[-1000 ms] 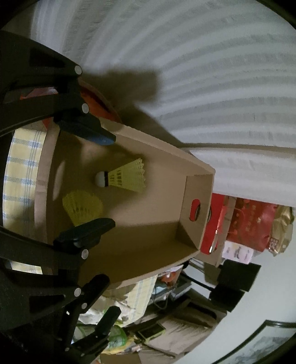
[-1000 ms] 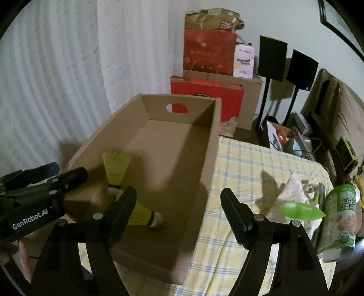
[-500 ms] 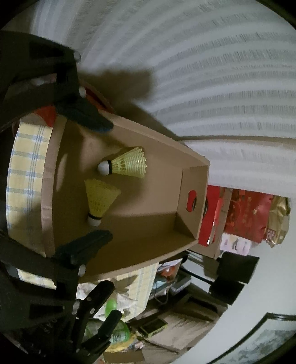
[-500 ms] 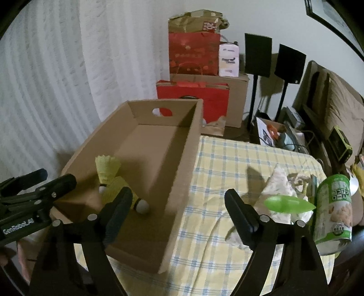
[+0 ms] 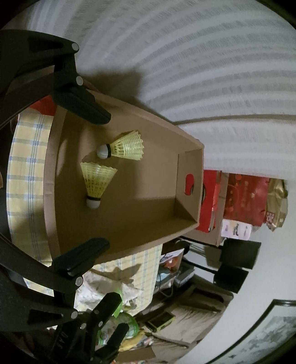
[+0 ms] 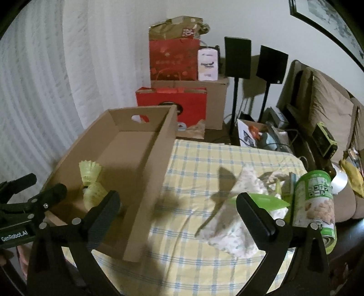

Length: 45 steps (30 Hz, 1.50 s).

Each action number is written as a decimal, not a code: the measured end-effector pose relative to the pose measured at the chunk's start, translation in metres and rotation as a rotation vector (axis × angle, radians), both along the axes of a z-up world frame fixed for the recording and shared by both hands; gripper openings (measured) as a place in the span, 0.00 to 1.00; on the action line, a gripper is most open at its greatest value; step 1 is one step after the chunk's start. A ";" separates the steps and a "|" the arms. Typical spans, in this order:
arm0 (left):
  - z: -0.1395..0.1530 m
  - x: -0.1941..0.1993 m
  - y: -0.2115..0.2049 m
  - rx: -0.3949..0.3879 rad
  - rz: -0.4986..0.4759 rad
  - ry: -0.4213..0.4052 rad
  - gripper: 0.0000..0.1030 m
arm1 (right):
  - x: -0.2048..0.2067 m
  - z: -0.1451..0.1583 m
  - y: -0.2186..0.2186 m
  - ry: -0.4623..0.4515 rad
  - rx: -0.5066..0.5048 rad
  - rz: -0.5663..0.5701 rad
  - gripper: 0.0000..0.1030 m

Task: Organize objects
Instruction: 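Withdraw both grippers from the box back toward the table items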

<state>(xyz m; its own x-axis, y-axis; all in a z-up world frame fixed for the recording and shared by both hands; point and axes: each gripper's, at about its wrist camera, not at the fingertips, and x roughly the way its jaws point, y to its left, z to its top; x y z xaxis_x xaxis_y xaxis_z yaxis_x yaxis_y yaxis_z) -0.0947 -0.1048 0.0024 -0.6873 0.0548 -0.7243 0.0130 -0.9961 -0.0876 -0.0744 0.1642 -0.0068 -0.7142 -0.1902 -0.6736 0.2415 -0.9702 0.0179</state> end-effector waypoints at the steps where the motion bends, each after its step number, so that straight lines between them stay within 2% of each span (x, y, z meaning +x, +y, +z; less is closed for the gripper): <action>1: 0.001 0.000 0.002 -0.002 -0.002 0.002 0.97 | 0.000 0.000 0.003 0.000 0.003 -0.005 0.99; 5: 0.003 0.001 0.013 0.016 -0.041 -0.009 0.97 | 0.001 0.002 0.017 0.001 0.009 -0.024 1.00; 9: 0.006 0.003 0.026 -0.005 -0.054 0.009 0.97 | 0.004 0.003 0.033 0.004 0.026 -0.047 1.00; 16: 0.007 0.003 0.046 0.037 -0.074 0.015 0.97 | 0.006 0.006 0.073 -0.008 0.020 -0.099 0.99; 23: 0.000 -0.005 0.065 0.112 -0.123 -0.056 0.97 | 0.006 0.013 0.115 -0.004 -0.018 -0.152 0.99; 36: -0.005 -0.012 0.132 0.086 -0.268 -0.065 0.97 | -0.001 0.026 0.171 -0.001 -0.068 -0.204 0.99; 45: -0.018 -0.028 0.199 -0.015 -0.438 -0.065 0.97 | -0.002 0.018 0.187 -0.022 -0.065 -0.212 0.99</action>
